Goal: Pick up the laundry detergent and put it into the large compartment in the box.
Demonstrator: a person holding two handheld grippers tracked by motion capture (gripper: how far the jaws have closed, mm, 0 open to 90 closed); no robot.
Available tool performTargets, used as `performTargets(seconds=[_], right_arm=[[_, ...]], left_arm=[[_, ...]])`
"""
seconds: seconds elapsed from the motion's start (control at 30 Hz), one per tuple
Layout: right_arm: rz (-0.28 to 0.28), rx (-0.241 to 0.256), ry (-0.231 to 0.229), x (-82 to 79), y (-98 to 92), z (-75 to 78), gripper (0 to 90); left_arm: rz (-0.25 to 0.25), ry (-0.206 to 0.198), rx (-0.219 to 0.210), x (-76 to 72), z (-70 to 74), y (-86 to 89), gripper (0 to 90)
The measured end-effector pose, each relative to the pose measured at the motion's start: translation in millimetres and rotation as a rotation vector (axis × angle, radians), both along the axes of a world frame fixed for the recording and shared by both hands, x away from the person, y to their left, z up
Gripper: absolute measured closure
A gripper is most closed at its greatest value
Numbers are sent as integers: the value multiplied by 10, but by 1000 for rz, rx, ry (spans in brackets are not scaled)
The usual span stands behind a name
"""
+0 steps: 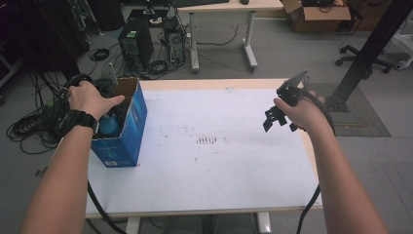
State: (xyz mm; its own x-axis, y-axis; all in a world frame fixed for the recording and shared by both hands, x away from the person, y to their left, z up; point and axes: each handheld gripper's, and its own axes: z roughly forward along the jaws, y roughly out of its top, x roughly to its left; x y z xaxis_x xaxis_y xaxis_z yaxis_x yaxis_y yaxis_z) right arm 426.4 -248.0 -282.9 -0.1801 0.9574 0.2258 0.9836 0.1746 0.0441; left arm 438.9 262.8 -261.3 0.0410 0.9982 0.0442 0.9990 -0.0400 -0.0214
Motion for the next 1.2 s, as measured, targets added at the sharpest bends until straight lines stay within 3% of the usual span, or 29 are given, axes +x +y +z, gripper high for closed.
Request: performTargets(seconds=[0.77, 1.0, 1.2], right_arm=[[0, 7, -13, -54, -25, 90, 39], [-9, 6, -17, -83, -54, 128, 38], [-11, 10, -20, -109, -90, 130, 38]], left_arm=[[-39, -62, 5, -81, 485, -153, 222], [-60, -84, 0, -100, 639, -315, 211], [-92, -96, -21, -113, 717, -558, 200]])
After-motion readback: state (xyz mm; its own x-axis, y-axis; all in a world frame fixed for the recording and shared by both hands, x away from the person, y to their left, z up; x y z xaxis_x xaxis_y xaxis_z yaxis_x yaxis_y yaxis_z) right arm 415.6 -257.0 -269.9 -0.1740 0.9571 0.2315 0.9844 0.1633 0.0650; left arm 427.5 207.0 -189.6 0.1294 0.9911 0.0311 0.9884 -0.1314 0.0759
